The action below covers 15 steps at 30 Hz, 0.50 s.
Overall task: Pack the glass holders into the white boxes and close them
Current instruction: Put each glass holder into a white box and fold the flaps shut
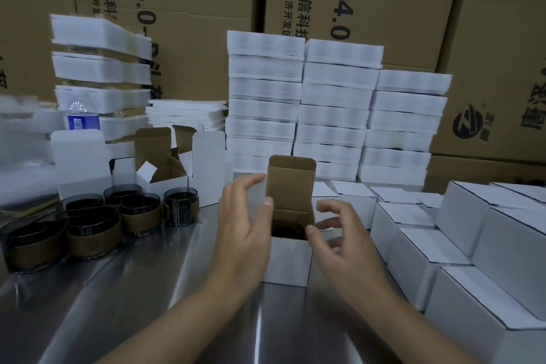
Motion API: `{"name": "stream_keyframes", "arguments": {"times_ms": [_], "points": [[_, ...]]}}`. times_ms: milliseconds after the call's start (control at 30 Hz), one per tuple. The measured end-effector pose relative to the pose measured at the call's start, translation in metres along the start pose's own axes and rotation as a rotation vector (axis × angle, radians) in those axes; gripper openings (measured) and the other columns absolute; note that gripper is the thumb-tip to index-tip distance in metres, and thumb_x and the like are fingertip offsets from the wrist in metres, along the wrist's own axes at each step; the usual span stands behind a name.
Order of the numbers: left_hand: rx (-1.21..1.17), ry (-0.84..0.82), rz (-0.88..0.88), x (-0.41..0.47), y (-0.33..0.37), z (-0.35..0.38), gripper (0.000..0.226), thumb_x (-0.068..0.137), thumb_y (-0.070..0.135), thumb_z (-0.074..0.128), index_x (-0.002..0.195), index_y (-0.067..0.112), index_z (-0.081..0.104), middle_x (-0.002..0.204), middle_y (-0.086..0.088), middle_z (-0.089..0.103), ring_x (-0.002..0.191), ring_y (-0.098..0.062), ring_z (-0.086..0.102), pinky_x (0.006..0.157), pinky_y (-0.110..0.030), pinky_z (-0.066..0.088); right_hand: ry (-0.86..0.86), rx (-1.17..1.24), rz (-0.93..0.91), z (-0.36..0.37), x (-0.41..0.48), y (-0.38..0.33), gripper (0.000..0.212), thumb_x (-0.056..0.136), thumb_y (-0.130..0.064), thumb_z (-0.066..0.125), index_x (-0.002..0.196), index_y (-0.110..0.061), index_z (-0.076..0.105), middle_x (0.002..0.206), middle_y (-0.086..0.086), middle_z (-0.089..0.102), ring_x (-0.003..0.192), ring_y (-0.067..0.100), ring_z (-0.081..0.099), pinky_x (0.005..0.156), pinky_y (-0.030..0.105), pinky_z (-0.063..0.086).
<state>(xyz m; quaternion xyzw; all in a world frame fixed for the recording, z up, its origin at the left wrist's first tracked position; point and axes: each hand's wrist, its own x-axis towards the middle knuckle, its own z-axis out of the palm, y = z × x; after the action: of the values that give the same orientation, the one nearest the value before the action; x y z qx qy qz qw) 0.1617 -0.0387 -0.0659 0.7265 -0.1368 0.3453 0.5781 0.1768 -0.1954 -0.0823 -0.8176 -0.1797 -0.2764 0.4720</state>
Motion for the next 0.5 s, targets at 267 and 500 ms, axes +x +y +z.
{"name": "stream_keyframes", "arguments": {"times_ms": [267, 500], "points": [[-0.326, -0.140, -0.670, 0.012, -0.013, -0.004, 0.033, 0.099, 0.027, 0.044, 0.132, 0.034, 0.045, 0.136, -0.001, 0.049, 0.122, -0.022, 0.047, 0.094, -0.034, 0.037, -0.044, 0.623, 0.489, 0.003, 0.013, 0.003, 0.019, 0.101, -0.026, 0.041, 0.108, -0.027, 0.059, 0.119, -0.004, 0.063, 0.113, 0.011, 0.058, 0.099, 0.034, 0.046], [-0.319, -0.265, -0.685, 0.011, -0.018, -0.002, 0.030, 0.093, 0.018, 0.053, 0.118, 0.035, 0.056, 0.093, 0.012, 0.064, 0.081, -0.006, 0.063, 0.060, -0.020, 0.046, -0.140, 0.600, 0.543, 0.000, 0.009, -0.004, 0.029, 0.090, -0.025, 0.062, 0.118, -0.028, 0.058, 0.116, -0.008, 0.064, 0.106, 0.005, 0.061, 0.088, 0.028, 0.049]]}}
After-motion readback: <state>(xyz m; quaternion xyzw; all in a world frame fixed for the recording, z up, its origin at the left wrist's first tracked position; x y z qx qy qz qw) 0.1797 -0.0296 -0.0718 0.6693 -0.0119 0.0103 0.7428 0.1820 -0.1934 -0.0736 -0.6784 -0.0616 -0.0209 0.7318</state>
